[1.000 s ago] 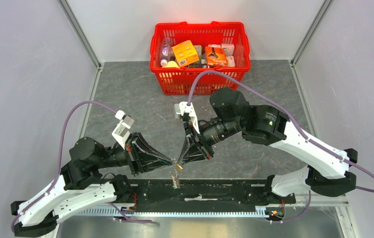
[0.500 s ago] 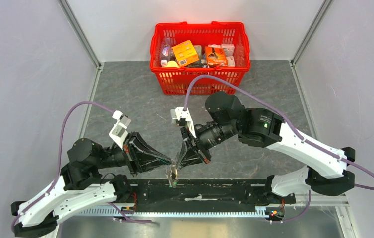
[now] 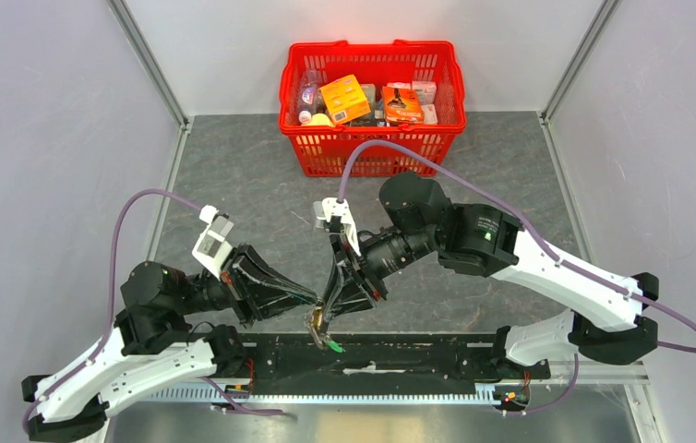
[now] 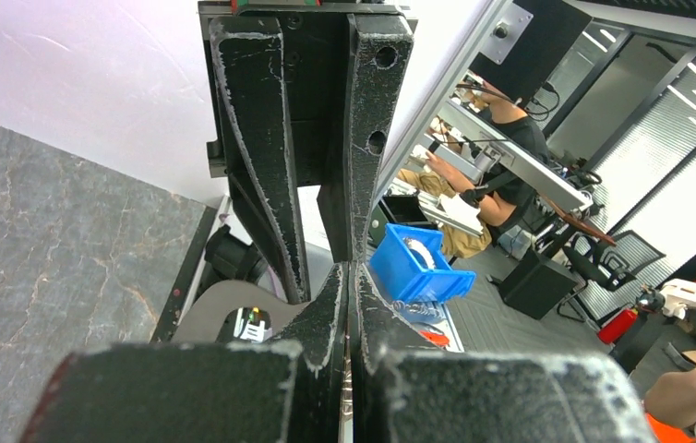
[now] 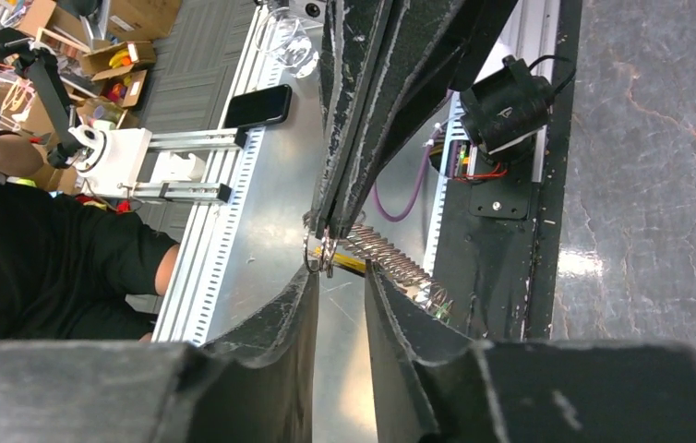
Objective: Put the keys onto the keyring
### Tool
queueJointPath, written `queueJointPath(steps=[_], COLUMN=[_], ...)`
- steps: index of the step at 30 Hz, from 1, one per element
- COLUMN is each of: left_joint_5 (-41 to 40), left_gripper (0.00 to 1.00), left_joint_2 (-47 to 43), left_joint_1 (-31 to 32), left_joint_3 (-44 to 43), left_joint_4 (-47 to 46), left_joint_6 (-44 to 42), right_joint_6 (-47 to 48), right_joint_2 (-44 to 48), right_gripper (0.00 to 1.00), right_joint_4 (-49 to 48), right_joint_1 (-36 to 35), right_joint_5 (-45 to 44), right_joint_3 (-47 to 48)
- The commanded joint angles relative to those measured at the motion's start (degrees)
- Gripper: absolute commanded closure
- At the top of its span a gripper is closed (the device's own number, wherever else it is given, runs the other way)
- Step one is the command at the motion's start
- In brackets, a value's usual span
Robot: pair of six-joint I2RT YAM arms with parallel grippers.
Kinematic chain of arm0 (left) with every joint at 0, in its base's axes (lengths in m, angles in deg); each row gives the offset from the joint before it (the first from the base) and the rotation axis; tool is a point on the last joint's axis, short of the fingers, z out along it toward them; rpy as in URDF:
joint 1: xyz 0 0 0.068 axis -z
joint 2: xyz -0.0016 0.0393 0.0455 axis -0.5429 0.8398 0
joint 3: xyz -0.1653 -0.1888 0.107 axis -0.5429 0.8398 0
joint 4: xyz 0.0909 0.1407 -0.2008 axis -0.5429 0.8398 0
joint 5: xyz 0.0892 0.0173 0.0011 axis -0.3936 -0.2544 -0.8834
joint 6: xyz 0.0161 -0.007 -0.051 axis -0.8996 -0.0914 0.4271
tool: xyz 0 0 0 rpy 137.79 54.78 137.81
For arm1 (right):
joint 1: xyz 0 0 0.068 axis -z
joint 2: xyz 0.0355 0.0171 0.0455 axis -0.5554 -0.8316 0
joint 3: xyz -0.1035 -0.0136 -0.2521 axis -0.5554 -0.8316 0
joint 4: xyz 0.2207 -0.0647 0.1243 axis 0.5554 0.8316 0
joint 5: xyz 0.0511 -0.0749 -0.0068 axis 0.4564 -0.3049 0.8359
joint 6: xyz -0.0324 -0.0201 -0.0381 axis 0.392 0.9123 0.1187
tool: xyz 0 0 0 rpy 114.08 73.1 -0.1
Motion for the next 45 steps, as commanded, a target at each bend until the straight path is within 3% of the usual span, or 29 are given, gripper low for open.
queueJointPath(steps=[1, 6, 23, 31, 38, 45], left_joint_5=[-0.5, -1.0, -6.0, -6.6, -7.2, -7.4], left_gripper=[0.98, 0.98, 0.98, 0.98, 0.98, 0.98], left_joint_2=[-1.1, -1.9, -1.4, -1.1, -1.4, -2.0], left_joint_1=[0.0, 0.0, 0.1, 0.0, 0.0, 0.1], left_joint_3=[0.0, 0.4, 1.8, 2.9, 3.3, 3.4], left_joint_4=[-4.8, -4.8, -8.8, -10.8, -11.2, -11.5], left_joint_6=[0.1, 0.1, 0.6, 1.5, 1.5, 1.6], right_joint_6=[0.4, 0.3, -5.3, -5.9, -5.9, -6.0], right_joint_2=[2.7, 5.1, 7.0, 7.0, 7.0, 7.2], right_gripper=[0.66, 0.62, 0.62, 0.65, 0.76, 0.71], right_joint_4=[-2.0, -1.8, -15.4, -17.4, -17.8, -17.6], right_joint_1=[-0.4, -0.4, -0.4, -0.5, -0.5, -0.5], right_joint_5=[-3.2, -6.3, -7.3, -8.4, -8.7, -9.0], right_joint_3=[0.8, 0.2, -6.5, -6.9, -7.4, -8.0])
